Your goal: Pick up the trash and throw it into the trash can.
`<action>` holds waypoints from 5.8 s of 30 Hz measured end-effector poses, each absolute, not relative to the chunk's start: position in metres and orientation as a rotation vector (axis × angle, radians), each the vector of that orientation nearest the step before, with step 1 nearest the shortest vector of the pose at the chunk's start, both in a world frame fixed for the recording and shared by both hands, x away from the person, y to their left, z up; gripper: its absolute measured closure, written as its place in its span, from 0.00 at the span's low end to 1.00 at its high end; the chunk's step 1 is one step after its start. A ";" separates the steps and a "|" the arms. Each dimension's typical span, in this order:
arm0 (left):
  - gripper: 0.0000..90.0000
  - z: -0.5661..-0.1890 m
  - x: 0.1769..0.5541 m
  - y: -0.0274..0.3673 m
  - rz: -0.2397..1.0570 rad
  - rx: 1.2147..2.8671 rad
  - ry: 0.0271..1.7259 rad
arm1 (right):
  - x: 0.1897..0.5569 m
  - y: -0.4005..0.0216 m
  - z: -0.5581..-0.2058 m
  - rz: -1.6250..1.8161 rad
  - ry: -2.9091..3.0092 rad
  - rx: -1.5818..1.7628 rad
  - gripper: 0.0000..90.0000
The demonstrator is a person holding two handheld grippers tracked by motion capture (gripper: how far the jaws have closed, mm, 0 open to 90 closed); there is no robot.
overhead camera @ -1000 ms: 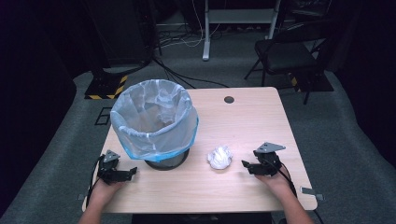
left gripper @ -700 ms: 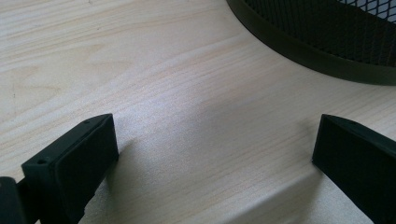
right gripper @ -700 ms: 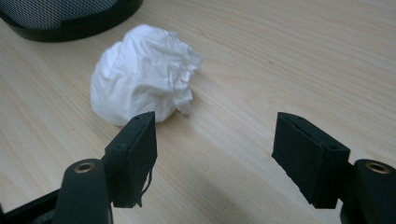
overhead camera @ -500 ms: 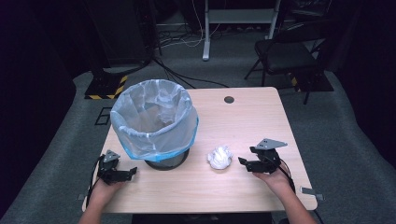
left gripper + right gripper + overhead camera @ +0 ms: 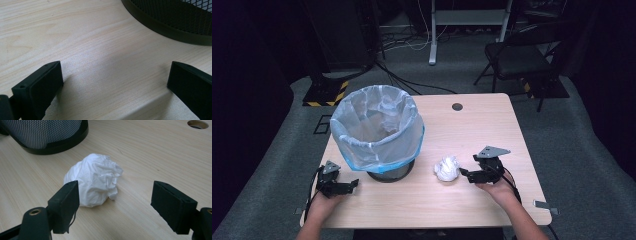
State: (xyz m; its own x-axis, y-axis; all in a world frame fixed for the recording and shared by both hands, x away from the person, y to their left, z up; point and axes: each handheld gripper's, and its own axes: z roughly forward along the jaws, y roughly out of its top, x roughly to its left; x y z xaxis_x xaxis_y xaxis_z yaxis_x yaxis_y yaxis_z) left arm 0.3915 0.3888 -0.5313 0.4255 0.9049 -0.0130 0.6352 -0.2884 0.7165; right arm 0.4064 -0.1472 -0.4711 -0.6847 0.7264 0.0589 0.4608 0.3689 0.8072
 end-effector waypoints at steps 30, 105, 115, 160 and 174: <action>0.00 -0.531 0.392 0.389 0.532 2.029 1.296 | 0.417 -0.103 -0.478 1.224 2.380 0.987 0.20; 0.00 -0.531 0.392 0.389 0.531 2.031 1.295 | 0.416 -0.097 -0.442 1.268 2.449 0.956 0.47; 0.00 -0.531 0.392 0.389 0.531 2.031 1.295 | 0.413 -0.099 -0.407 1.279 2.443 0.915 0.47; 0.00 -0.531 0.391 0.389 0.531 2.031 1.294 | 0.414 -0.080 -0.280 1.443 2.436 0.698 0.48; 0.00 -0.531 0.392 0.389 0.531 2.031 1.292 | 0.421 -0.049 -0.251 1.505 2.410 0.617 0.49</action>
